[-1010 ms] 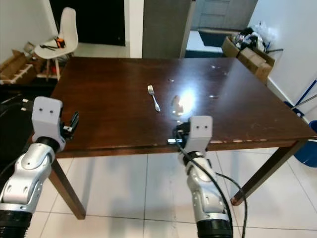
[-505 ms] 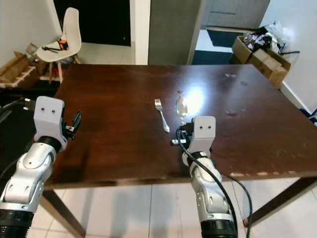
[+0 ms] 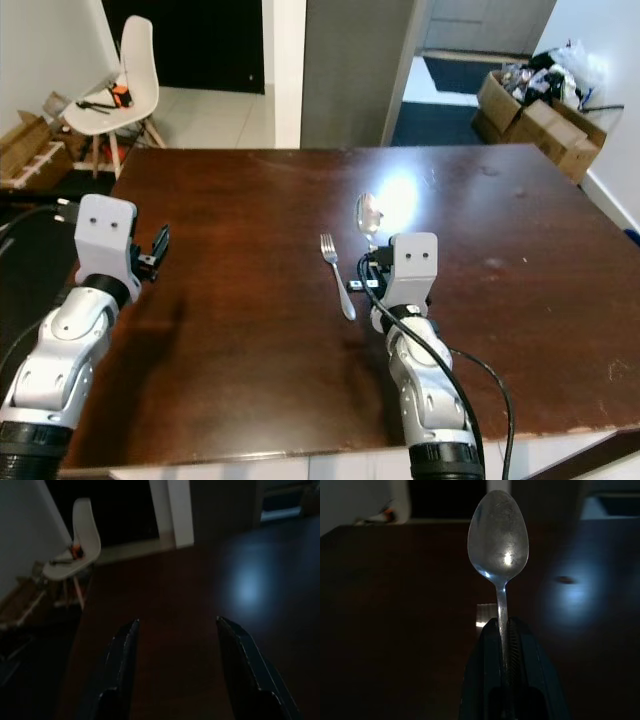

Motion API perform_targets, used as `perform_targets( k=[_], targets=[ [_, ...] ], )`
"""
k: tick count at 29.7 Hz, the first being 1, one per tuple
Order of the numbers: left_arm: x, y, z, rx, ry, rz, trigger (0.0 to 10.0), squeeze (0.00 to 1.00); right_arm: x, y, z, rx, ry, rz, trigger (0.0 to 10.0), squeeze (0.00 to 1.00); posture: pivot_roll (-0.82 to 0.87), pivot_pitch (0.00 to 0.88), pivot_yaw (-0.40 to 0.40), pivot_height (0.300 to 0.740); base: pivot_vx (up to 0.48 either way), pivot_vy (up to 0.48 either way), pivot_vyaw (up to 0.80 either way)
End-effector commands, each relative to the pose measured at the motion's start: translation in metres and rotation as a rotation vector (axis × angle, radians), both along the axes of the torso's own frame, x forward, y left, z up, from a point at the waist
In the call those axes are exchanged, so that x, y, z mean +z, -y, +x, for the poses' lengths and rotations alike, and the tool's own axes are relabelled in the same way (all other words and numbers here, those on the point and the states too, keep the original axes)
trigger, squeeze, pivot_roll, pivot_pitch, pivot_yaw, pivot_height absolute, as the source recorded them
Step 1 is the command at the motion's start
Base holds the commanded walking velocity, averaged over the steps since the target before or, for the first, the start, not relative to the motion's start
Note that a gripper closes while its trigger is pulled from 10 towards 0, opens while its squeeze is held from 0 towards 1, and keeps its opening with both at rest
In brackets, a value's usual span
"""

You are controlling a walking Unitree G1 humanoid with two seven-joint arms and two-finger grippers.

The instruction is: Setting the table

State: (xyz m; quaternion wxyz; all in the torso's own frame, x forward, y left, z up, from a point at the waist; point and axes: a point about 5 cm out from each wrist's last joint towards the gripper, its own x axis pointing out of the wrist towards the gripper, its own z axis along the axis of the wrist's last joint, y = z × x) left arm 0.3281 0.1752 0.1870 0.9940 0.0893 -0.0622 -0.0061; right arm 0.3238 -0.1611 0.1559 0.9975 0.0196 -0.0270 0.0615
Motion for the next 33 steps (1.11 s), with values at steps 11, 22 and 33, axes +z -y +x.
perform_targets(
  k=[11, 22, 33],
  targets=[
    [-0.012, 0.006, -0.009, -0.073, -0.06, -0.01, 10.0, 0.0, -0.009, -0.004, -0.008, 0.075, -0.052, -0.048, 10.0, 0.0, -0.04, 0.052, 0.07, 0.74, 0.0, 0.0, 0.0],
    [0.01, 0.009, -0.013, -0.375, -0.163, 0.149, 10.0, 0.0, -0.02, -0.01, 0.012, 0.085, -0.173, -0.039, 10.0, 0.0, 0.0, 0.081, 0.076, 0.74, 0.0, 0.0, 0.0],
    [0.041, 0.02, -0.001, -0.569, -0.207, 0.226, 10.0, 0.0, -0.015, -0.02, 0.046, 0.1, -0.271, -0.003, 10.0, 0.0, 0.04, 0.088, 0.08, 0.74, 0.0, 0.0, 0.0]
  ],
)
